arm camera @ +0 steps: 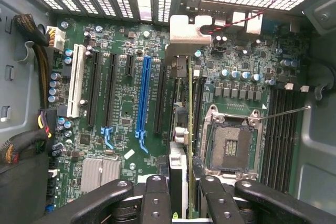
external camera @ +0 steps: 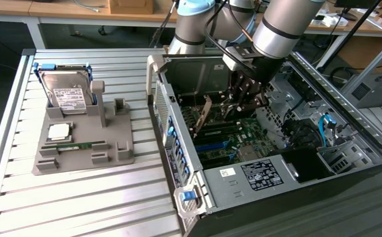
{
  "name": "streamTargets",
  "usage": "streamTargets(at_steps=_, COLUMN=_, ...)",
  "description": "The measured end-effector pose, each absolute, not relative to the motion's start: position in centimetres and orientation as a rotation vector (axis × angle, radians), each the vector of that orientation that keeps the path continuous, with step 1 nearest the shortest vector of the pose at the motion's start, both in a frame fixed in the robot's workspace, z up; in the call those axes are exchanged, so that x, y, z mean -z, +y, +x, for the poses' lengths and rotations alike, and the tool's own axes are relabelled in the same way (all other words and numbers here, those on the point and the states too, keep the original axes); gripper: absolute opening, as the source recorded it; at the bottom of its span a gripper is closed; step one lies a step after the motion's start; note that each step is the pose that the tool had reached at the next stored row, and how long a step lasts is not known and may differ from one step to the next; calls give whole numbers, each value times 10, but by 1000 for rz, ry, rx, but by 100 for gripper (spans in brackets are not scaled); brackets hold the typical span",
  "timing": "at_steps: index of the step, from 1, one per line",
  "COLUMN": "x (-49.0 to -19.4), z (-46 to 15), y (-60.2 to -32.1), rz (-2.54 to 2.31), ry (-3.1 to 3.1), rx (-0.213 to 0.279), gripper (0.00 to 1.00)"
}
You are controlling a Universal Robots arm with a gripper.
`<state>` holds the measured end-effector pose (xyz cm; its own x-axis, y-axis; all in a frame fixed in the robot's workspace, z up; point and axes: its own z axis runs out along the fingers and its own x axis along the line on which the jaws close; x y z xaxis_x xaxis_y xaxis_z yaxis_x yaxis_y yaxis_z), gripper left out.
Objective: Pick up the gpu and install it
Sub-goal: 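Insert the gpu into the slot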
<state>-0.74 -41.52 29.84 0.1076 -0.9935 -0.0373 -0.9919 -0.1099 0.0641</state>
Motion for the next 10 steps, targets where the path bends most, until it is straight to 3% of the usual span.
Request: streamTargets(at_steps=10, x=-294, z=-8, y=-417, rz=2314, ry=-2076, rx=98, gripper=27)
